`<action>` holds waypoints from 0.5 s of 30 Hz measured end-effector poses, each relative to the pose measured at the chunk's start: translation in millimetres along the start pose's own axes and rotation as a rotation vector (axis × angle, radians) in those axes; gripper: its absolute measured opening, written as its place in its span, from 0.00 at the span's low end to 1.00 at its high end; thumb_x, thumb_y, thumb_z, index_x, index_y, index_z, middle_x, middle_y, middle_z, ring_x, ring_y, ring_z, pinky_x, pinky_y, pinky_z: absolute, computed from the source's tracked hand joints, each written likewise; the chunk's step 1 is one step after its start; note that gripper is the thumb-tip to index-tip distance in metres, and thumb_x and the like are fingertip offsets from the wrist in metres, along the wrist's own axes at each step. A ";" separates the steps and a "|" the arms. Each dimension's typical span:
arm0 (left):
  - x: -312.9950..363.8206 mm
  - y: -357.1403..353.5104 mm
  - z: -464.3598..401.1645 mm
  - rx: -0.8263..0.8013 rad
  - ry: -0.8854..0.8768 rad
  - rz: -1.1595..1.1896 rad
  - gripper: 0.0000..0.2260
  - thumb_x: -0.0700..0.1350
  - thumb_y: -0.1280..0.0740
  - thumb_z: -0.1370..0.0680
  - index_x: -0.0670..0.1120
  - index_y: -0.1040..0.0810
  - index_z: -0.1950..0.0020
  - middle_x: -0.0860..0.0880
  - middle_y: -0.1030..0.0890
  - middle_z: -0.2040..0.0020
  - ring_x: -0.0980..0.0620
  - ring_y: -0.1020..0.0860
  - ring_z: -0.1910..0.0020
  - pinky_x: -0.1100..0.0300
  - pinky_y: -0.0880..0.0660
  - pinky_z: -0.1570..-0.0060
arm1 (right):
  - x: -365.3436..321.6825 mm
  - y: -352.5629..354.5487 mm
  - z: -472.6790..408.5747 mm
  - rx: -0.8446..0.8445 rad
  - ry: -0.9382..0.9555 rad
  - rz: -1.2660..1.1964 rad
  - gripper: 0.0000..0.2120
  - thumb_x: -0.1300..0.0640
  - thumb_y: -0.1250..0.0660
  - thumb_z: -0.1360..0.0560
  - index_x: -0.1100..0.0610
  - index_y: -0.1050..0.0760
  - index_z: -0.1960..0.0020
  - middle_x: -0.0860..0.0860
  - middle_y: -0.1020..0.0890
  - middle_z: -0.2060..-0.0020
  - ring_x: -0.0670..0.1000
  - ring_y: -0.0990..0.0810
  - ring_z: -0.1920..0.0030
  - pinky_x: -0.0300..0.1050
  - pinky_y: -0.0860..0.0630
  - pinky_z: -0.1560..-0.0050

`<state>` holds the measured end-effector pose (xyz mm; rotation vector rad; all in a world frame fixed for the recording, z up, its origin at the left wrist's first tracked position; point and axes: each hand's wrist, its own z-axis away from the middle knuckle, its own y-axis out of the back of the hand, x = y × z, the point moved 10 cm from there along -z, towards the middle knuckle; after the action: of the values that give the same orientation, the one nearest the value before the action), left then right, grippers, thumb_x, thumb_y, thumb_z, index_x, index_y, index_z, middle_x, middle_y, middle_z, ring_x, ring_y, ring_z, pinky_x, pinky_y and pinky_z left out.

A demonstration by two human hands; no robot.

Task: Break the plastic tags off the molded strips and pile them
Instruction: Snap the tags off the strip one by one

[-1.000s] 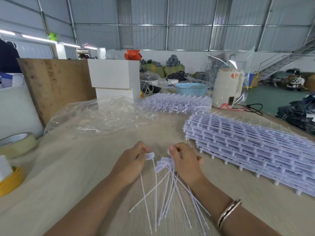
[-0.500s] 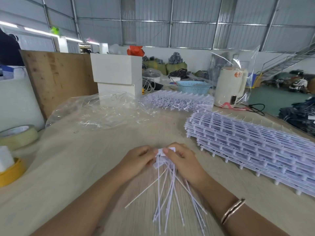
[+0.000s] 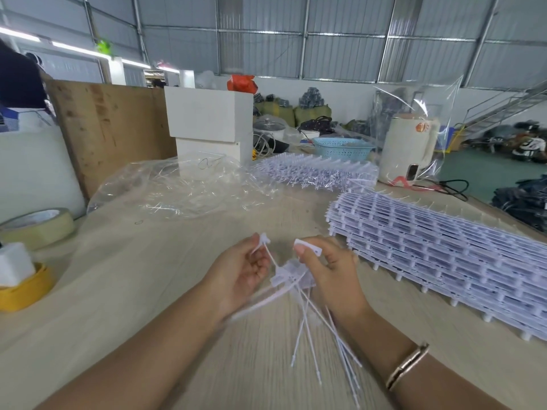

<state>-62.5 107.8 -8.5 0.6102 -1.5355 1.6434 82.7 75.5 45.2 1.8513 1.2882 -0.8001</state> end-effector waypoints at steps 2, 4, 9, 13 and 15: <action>12.1 7.8 -2.5 0.032 -0.081 -0.185 0.09 0.44 0.37 0.21 0.44 0.24 0.61 0.49 0.23 0.71 0.56 0.24 0.74 0.65 0.27 0.70 | 9.1 1.0 0.1 -0.004 -0.081 -0.044 0.09 0.52 0.33 0.24 0.39 0.22 0.60 0.43 0.23 0.62 0.59 0.25 0.46 0.69 0.36 0.38; 21.2 8.3 -2.9 0.047 -0.173 -0.395 0.09 0.46 0.35 0.22 0.46 0.24 0.62 0.48 0.20 0.71 0.55 0.23 0.74 0.62 0.28 0.67 | 18.6 -1.1 1.3 -0.036 -0.166 -0.078 0.09 0.50 0.35 0.24 0.41 0.24 0.62 0.47 0.26 0.63 0.65 0.30 0.42 0.68 0.36 0.37; 36.7 7.6 -4.6 0.163 -0.369 -0.759 0.09 0.49 0.30 0.26 0.44 0.24 0.60 0.52 0.20 0.74 0.60 0.25 0.76 0.70 0.31 0.75 | 32.5 -2.2 -3.8 -0.043 -0.260 0.076 0.13 0.51 0.42 0.21 0.44 0.30 0.64 0.49 0.29 0.61 0.59 0.30 0.43 0.62 0.39 0.36; 33.8 -9.2 -3.6 0.192 -0.475 -0.994 0.13 0.54 0.33 0.24 0.44 0.23 0.57 0.52 0.19 0.67 0.58 0.21 0.69 0.69 0.29 0.71 | 44.6 -5.2 -9.7 -0.066 -0.288 0.377 0.11 0.45 0.47 0.20 0.47 0.28 0.50 0.46 0.26 0.50 0.48 0.34 0.42 0.49 0.44 0.39; 31.6 -22.0 -0.1 0.154 -0.536 -1.237 0.15 0.57 0.38 0.22 0.47 0.21 0.54 0.53 0.20 0.62 0.56 0.22 0.63 0.65 0.30 0.64 | 47.1 -3.1 -8.5 -0.061 -0.298 0.351 0.17 0.44 0.47 0.21 0.50 0.28 0.39 0.48 0.27 0.41 0.49 0.34 0.38 0.51 0.43 0.34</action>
<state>-62.9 113.9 29.5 1.7392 -0.9278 0.6305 94.8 106.6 10.7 1.7636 0.7669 -0.7971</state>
